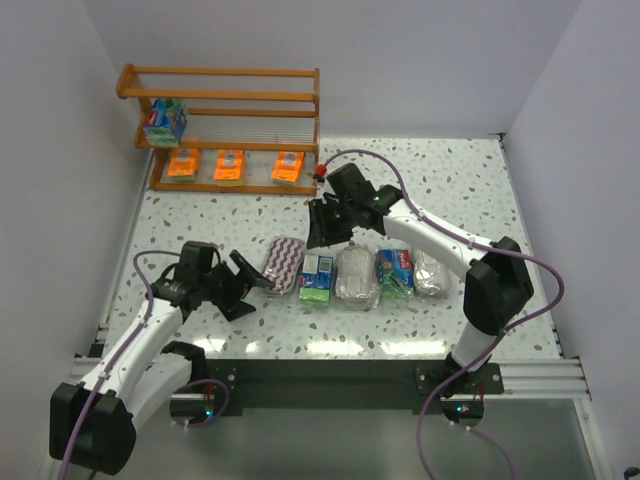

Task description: Place and organize the cleaning sponges onto the shelf

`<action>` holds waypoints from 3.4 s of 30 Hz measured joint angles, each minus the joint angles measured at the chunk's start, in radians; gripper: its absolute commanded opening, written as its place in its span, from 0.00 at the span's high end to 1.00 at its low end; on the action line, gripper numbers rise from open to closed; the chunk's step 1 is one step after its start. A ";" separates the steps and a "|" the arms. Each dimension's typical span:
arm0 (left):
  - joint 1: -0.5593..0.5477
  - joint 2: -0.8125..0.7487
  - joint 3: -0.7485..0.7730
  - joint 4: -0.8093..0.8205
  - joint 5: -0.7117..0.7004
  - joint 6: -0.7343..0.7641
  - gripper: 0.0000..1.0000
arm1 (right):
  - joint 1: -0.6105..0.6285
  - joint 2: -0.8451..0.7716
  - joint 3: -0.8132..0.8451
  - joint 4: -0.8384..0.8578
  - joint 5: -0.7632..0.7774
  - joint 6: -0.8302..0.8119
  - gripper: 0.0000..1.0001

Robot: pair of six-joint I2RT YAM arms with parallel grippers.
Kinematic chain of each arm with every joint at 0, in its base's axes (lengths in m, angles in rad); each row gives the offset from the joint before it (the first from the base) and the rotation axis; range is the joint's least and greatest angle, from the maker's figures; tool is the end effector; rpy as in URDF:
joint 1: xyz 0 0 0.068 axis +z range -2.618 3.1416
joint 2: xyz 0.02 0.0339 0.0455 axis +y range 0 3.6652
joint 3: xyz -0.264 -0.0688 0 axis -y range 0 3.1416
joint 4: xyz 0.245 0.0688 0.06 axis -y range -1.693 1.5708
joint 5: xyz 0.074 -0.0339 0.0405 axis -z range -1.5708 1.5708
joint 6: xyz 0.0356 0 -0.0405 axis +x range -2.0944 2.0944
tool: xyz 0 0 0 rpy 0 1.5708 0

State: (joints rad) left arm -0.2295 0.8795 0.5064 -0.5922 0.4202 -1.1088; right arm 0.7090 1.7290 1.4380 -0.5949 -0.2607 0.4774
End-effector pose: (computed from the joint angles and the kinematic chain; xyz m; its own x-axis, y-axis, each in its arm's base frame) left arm 0.1548 -0.0511 0.1959 -0.7452 -0.6652 0.0466 -0.5234 0.5402 -0.6590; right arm 0.2840 0.2557 0.2774 -0.8680 -0.1597 -0.4701 -0.3986 0.7888 0.4680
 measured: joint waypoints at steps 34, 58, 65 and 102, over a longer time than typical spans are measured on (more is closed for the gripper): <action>0.074 0.119 -0.070 0.554 -0.055 -0.282 1.00 | 0.002 0.001 0.122 -0.044 0.035 0.012 0.56; 0.604 0.853 1.195 0.640 0.234 -0.314 1.00 | -0.057 -0.130 0.139 -0.063 0.058 0.010 0.56; 0.641 0.977 1.294 0.632 0.272 -0.423 1.00 | -0.058 -0.179 0.078 -0.042 0.064 0.014 0.56; 0.666 1.166 1.481 0.502 0.283 -0.503 0.49 | -0.069 -0.187 0.069 -0.026 0.064 0.012 0.52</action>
State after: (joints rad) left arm 0.4362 2.0457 1.9877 -0.0898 0.7029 -1.6119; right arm 0.6403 1.5417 1.5066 -0.6212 -0.1967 0.4896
